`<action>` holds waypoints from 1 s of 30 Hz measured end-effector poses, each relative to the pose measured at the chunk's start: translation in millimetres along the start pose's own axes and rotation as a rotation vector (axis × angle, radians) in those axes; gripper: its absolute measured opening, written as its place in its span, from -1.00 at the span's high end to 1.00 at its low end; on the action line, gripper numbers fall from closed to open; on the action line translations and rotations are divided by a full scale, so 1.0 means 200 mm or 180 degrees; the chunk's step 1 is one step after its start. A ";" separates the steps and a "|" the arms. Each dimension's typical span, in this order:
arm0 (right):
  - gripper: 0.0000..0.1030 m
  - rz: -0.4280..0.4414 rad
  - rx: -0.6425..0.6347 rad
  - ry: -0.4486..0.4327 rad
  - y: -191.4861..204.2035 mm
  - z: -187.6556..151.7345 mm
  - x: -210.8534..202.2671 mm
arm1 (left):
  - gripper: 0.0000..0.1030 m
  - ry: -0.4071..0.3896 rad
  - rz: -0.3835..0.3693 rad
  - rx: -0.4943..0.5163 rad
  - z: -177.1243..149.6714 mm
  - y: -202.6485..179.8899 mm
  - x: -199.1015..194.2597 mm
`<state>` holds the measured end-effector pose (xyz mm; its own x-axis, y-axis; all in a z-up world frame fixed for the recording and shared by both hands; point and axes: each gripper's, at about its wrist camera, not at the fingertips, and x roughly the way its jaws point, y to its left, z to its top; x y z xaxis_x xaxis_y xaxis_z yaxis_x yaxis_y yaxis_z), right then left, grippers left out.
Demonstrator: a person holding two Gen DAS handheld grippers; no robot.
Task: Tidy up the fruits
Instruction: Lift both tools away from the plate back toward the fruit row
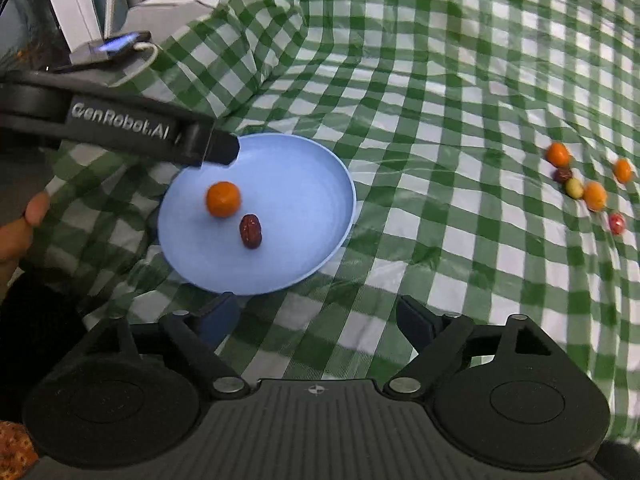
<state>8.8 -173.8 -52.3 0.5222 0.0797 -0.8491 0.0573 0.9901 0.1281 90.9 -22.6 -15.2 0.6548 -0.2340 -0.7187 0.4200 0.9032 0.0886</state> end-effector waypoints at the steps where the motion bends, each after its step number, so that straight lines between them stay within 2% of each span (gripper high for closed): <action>1: -0.70 -0.0015 0.0004 -0.0020 0.01 0.00 -0.02 | -0.99 -0.0204 0.0068 0.0133 0.02 -0.01 -0.05; 3: -0.70 -0.0055 0.0000 -0.0045 0.01 -0.01 -0.04 | -0.99 -0.0596 0.0165 0.0394 0.08 -0.03 -0.14; 6: -0.70 -0.0094 -0.0016 -0.0059 0.02 -0.01 -0.08 | -1.00 -0.1294 0.0502 0.0768 0.17 -0.03 -0.22; 8: -0.71 -0.0118 -0.0053 -0.0056 0.03 0.00 -0.09 | -1.00 -0.1534 0.0673 0.0963 0.24 0.01 -0.21; 13: -0.71 -0.0188 -0.0159 0.0023 0.07 0.02 -0.08 | -1.00 -0.1252 0.0658 0.0975 0.40 0.19 -0.05; 16: -0.71 -0.0195 -0.0175 0.0106 0.10 0.04 -0.05 | -1.00 -0.1173 0.0775 0.1017 0.42 0.32 0.05; 21: -0.71 -0.0193 -0.0272 0.0198 0.15 0.07 0.00 | -1.00 -0.0955 0.0840 0.1038 0.40 0.50 0.20; 26: -0.71 -0.0199 -0.0354 0.0242 0.20 0.10 0.03 | -1.00 -0.0820 0.0825 0.1090 0.37 0.59 0.32; 30: -0.71 -0.0202 -0.0391 0.0226 0.22 0.12 0.03 | -1.00 -0.0771 0.1029 0.1123 0.34 0.67 0.36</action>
<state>35.2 -132.4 -40.3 0.4592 0.0200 -0.8881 -0.0185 0.9997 0.0130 235.6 57.3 -8.2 0.8944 -0.0780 -0.4405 0.3315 0.7768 0.5355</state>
